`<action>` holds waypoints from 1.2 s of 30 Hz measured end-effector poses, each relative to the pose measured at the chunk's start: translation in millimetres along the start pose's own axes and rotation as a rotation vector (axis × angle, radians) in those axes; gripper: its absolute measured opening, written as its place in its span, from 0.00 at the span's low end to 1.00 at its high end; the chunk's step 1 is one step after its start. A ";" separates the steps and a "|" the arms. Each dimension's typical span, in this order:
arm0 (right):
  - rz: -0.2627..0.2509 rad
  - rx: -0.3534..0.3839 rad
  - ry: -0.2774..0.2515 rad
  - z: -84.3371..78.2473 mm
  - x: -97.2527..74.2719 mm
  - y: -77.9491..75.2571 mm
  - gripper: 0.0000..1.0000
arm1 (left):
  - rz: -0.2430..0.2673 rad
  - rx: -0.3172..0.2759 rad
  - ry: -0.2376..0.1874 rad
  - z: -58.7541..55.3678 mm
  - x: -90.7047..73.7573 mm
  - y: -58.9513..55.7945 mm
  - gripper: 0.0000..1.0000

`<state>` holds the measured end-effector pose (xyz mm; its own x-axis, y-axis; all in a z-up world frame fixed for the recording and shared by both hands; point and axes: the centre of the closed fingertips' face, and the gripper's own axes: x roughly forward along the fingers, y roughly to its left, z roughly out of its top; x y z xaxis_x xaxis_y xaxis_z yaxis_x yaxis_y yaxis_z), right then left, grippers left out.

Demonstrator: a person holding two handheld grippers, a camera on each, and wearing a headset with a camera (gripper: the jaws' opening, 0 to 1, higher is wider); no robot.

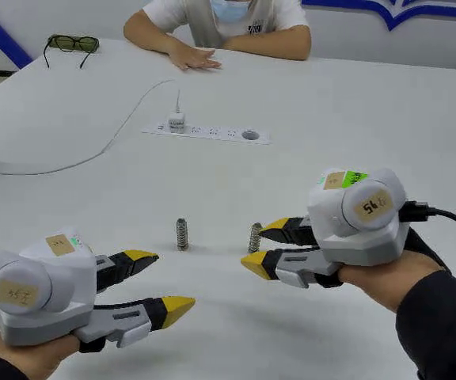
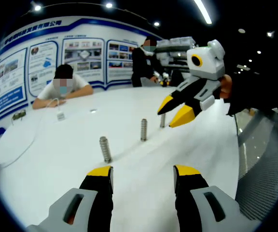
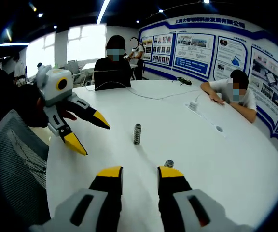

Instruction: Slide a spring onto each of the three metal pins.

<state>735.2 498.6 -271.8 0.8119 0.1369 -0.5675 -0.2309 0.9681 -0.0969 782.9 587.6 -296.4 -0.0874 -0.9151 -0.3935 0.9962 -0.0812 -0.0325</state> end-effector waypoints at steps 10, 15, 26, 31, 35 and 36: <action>-0.082 0.042 -0.023 -9.1 -24.6 -24.0 0.32 | 0.000 -0.002 -0.002 0.8 0.8 1.1 0.53; -0.123 0.061 -0.025 -17.6 -34.6 -34.8 0.33 | 0.002 -0.007 -0.001 -0.3 0.7 2.2 0.53; -0.193 0.108 -0.022 -38.4 -54.5 -53.5 0.38 | 0.003 -0.014 0.000 -0.5 0.6 3.0 0.54; -0.206 0.119 -0.014 -46.0 -59.6 -56.3 0.40 | 0.005 -0.017 0.001 -1.0 0.6 4.0 0.54; -0.208 0.127 -0.011 -50.8 -61.7 -56.0 0.42 | 0.007 -0.023 -0.001 -0.9 0.5 5.0 0.54; -0.208 0.128 -0.009 -52.6 -62.1 -55.8 0.42 | 0.007 -0.024 -0.002 -0.8 0.5 5.6 0.54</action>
<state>669.5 425.1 -274.1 0.8400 -0.0670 -0.5384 0.0110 0.9942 -0.1065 788.4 587.0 -297.6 -0.0800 -0.9166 -0.3918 0.9965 -0.0649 -0.0518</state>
